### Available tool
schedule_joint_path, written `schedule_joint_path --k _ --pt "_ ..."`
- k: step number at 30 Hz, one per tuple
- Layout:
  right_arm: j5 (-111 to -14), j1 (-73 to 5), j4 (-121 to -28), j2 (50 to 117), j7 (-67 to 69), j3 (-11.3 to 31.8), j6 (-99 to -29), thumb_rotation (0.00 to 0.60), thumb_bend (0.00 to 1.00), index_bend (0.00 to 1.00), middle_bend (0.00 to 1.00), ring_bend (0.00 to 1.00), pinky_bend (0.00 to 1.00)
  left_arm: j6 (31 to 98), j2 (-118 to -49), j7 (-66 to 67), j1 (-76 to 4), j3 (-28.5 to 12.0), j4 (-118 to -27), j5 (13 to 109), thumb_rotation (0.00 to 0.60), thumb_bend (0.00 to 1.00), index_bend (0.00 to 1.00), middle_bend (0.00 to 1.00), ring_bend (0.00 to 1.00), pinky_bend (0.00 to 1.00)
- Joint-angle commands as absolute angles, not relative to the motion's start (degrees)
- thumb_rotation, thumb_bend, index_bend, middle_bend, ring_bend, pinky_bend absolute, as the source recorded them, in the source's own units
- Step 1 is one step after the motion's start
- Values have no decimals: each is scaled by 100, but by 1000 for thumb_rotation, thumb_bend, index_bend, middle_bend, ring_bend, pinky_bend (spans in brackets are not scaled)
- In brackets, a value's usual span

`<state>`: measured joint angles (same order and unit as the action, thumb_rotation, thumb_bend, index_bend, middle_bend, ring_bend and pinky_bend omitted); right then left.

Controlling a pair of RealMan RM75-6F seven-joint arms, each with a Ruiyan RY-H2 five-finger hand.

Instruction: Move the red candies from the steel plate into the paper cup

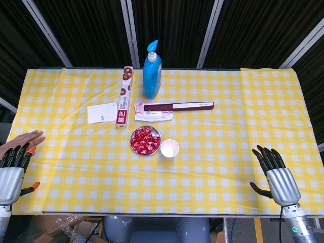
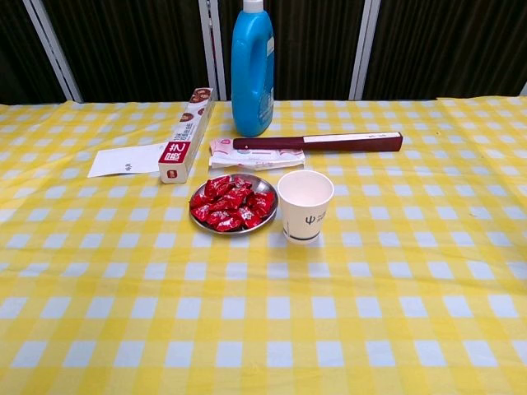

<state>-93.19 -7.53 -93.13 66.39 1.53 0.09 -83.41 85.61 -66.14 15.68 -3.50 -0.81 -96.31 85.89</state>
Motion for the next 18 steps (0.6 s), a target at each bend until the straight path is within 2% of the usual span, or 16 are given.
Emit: schedule_joint_path --k 1,18 --pt "-9325 -751 -9311 6637 162 4 -8345 600 277 0 0 0 0 8558 -6618 1579 -349 -82 -9637 8580 600 79 0 0 0 29" --pt "-9262 -740 -9357 6661 89 15 -8322 600 277 0 0 0 0 8547 -6589 1498 -362 -80 -9630 8603 600 79 0 0 0 29"
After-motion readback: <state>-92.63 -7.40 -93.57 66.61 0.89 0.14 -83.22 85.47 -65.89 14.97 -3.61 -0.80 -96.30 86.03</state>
